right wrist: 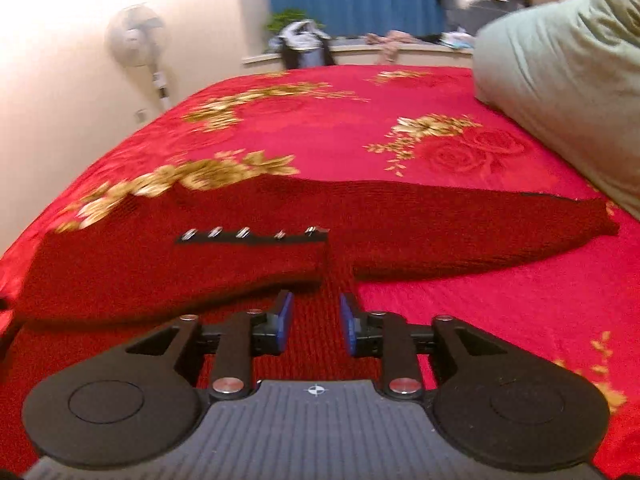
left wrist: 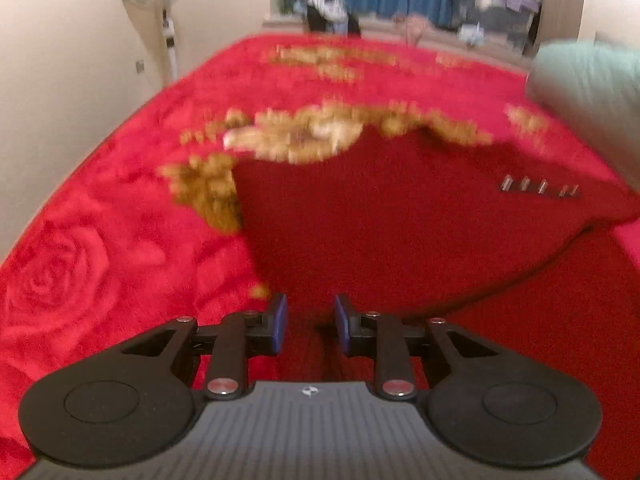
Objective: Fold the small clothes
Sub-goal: 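Open the left gripper to release the sleeve and raise it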
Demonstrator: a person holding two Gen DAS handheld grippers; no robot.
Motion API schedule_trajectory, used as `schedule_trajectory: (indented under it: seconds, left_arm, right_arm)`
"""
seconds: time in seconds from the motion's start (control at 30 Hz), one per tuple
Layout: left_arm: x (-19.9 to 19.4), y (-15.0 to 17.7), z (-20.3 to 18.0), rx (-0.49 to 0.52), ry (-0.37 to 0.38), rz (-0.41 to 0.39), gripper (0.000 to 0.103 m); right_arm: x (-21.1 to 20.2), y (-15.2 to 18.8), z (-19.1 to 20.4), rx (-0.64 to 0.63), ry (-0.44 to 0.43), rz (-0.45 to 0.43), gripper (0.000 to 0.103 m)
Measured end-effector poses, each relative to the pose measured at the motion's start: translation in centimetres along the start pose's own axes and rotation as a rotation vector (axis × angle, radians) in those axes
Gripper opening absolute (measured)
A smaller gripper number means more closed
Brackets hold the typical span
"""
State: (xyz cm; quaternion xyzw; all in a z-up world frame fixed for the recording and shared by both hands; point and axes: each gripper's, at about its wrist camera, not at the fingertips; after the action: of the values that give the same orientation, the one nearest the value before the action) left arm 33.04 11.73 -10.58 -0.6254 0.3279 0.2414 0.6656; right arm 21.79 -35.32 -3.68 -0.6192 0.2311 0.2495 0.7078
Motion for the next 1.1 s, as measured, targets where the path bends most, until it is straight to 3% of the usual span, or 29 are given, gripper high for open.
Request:
schedule_trajectory:
  seconds: [0.07, 0.2, 0.3, 0.37, 0.47, 0.63, 0.73, 0.87, 0.93, 1.0, 1.1]
  left_arm:
    - [0.9, 0.6, -0.2, 0.011, -0.031, 0.004, 0.044]
    - [-0.4, 0.0, -0.5, -0.024, -0.053, -0.009, 0.044]
    - [-2.8, -0.8, -1.1, -0.029, -0.051, -0.081, 0.044]
    - [-5.2, -0.7, -2.0, 0.008, -0.112, -0.174, 0.045]
    - [-8.5, -0.5, -2.9, 0.068, -0.175, -0.269, 0.047]
    - [-14.6, -0.7, -3.0, 0.061, -0.182, -0.344, 0.048]
    - [-17.8, 0.0, -2.5, 0.026, -0.173, -0.384, 0.06]
    - [-18.7, 2.8, -1.6, -0.052, -0.172, -0.381, 0.064]
    - [-17.1, 4.1, -1.4, -0.096, -0.184, -0.306, 0.064]
    - [-16.2, 3.9, -1.0, -0.14, -0.209, -0.251, 0.063]
    - [-15.5, 3.6, -0.6, -0.144, -0.23, -0.263, 0.064]
  right_arm:
    - [-2.6, 0.5, -0.4, -0.054, -0.035, 0.001, 0.046]
    - [-5.3, 2.0, -1.7, -0.156, -0.027, -0.026, 0.047]
    - [-5.1, 3.3, -4.1, -0.095, 0.012, -0.024, 0.047]
    - [-4.4, 4.1, -5.4, -0.051, 0.03, -0.012, 0.047]
    - [-3.8, 4.2, -4.6, -0.156, 0.088, -0.044, 0.047]
    - [-3.6, 3.9, -4.0, -0.181, 0.047, -0.055, 0.046]
    - [-4.1, 3.8, -3.7, -0.197, 0.035, -0.071, 0.046]
    - [-4.4, 3.3, -3.7, -0.169, 0.013, -0.082, 0.046]
    - [-4.5, 3.2, -3.8, -0.163, 0.01, -0.083, 0.046]
    - [-4.6, 3.2, -3.8, -0.155, 0.008, -0.086, 0.046]
    - [-4.7, 3.0, -3.6, -0.153, 0.005, -0.094, 0.046]
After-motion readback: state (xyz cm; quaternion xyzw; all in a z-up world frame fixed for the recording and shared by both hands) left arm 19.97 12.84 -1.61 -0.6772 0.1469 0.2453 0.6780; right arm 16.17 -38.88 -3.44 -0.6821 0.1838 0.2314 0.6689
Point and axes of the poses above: each gripper's, at about its wrist camera, not at the fingertips, and x roughly the way its jaws point, z to its left, y to its underside, and after that the axes turned 2 degrees about y, right-handed
